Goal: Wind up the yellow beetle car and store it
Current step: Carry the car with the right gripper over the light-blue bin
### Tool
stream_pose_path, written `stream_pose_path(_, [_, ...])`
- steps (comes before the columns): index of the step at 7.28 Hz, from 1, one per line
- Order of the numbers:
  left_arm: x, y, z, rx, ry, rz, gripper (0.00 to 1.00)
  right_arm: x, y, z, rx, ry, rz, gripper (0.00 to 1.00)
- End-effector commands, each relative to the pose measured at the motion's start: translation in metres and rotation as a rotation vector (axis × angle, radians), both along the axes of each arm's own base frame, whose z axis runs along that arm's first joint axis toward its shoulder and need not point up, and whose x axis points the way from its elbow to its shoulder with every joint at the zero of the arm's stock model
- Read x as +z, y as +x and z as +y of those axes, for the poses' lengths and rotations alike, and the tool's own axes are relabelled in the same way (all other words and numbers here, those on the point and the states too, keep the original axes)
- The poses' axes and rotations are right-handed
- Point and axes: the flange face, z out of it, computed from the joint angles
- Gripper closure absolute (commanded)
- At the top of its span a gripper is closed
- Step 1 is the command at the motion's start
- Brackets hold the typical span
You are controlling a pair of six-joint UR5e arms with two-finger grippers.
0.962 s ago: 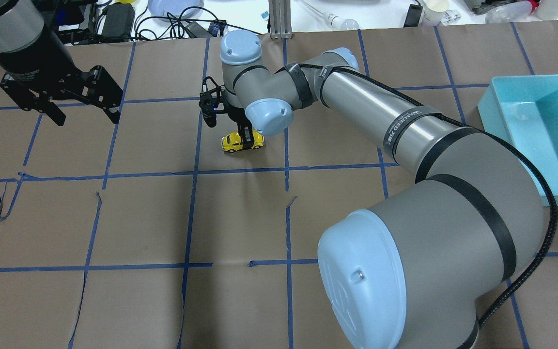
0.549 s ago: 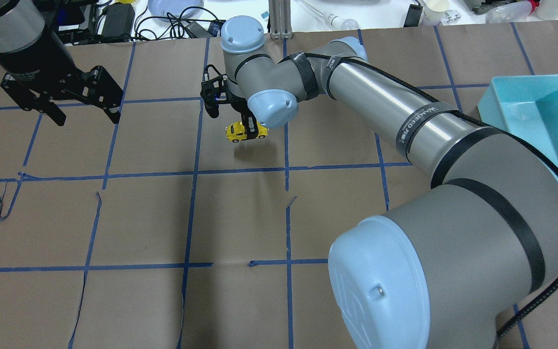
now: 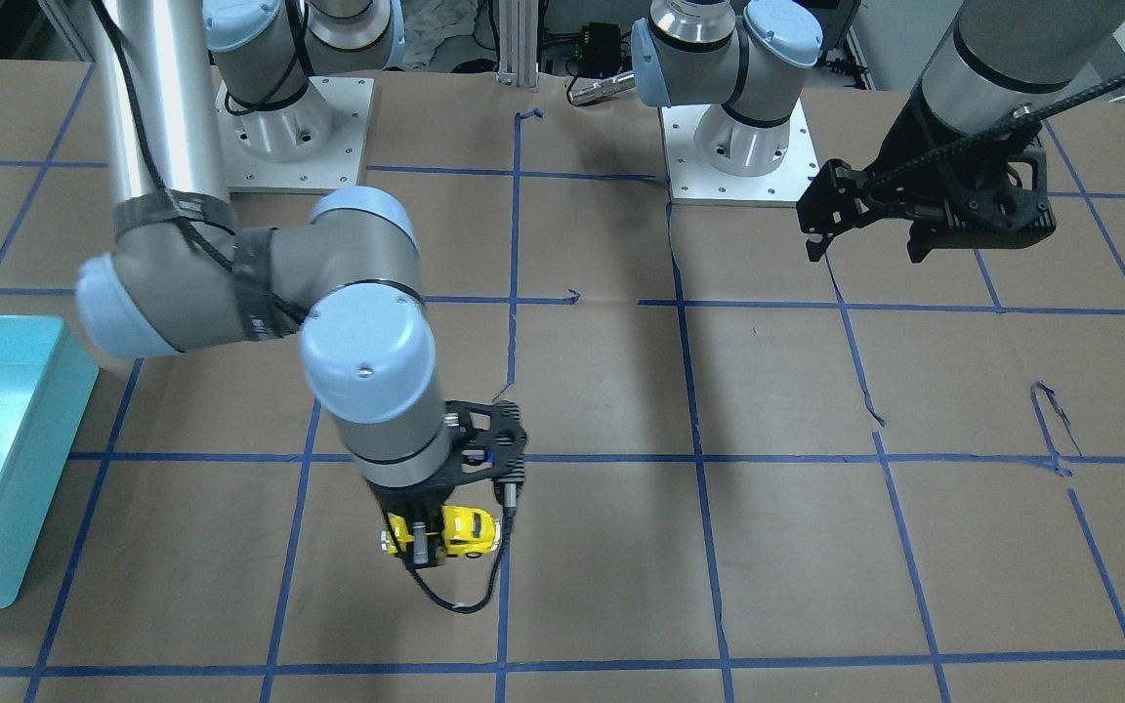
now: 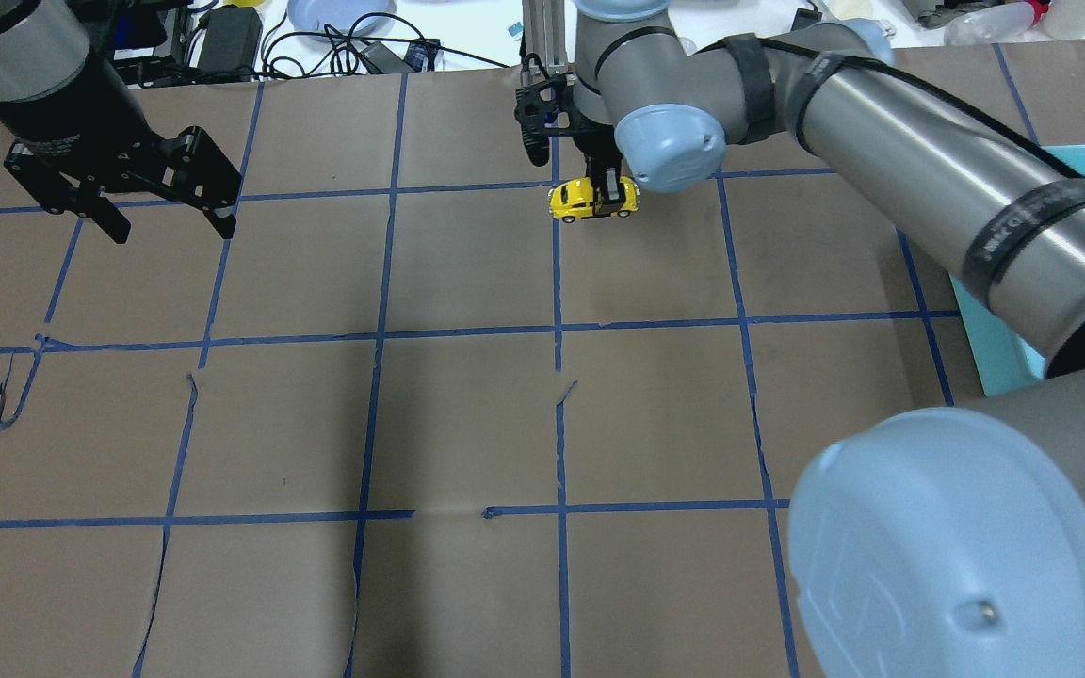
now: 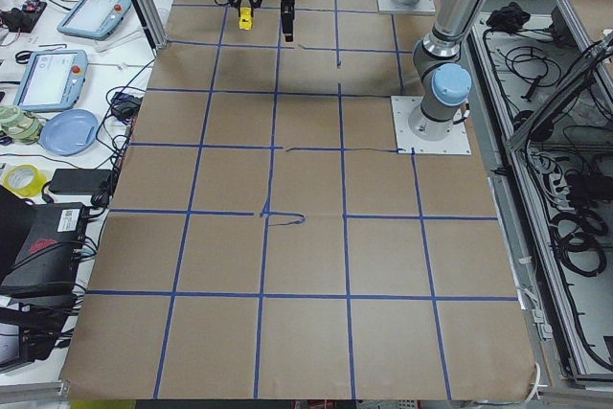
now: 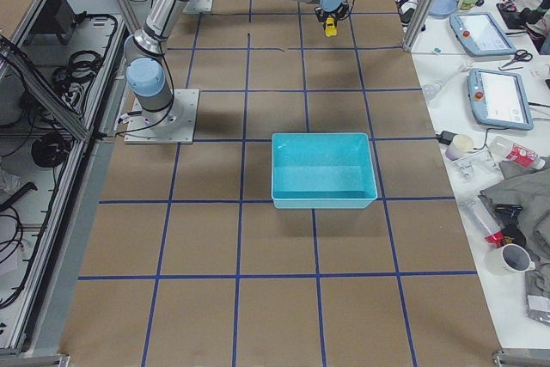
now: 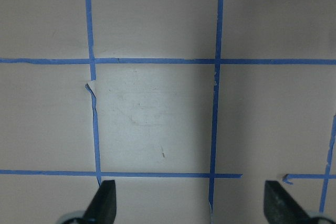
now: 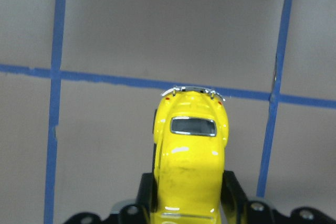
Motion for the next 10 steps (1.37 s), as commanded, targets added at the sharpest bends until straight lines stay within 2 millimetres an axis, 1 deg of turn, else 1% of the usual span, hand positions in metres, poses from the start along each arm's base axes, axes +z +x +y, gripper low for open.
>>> stream_pose_path(1, [-0.004,-0.005,-0.002,-0.009,0.006,0.006,0.00,0.034,-0.121,0.000,-0.063,-0.020,0.017,0.91])
stream_pose_path(2, [-0.005,-0.008,-0.001,-0.014,0.012,0.008,0.00,0.047,-0.175,0.003,-0.130,-0.017,0.016,0.91])
stream_pose_path(3, [-0.005,-0.011,-0.002,-0.020,0.011,0.008,0.00,0.057,-0.225,0.005,-0.119,-0.017,0.028,0.91])
stream_pose_path(4, [-0.007,-0.016,-0.001,-0.026,0.013,0.016,0.00,0.060,-0.279,0.007,-0.109,-0.005,0.039,0.93])
stream_pose_path(5, [-0.006,-0.023,0.000,-0.043,0.012,0.009,0.00,0.060,-0.338,0.010,-0.095,-0.003,0.046,0.93])
stream_pose_path(6, [-0.006,-0.028,0.000,-0.050,0.009,0.013,0.00,0.060,-0.390,0.017,-0.074,-0.004,0.055,0.93])
stream_pose_path(7, [-0.007,-0.028,-0.001,-0.052,0.012,0.014,0.00,0.054,-0.440,0.030,-0.015,0.007,0.061,0.93])
stream_pose_path(8, [-0.008,-0.029,0.000,-0.057,0.015,0.008,0.00,0.031,-0.484,0.052,0.056,0.034,0.056,0.93])
stream_pose_path(9, [-0.012,-0.030,-0.003,-0.060,0.018,0.013,0.00,0.006,-0.529,0.080,0.051,0.066,0.027,0.93])
stream_pose_path(10, [-0.011,-0.029,-0.002,-0.058,0.020,0.009,0.00,-0.025,-0.546,0.094,0.023,0.101,-0.001,0.93])
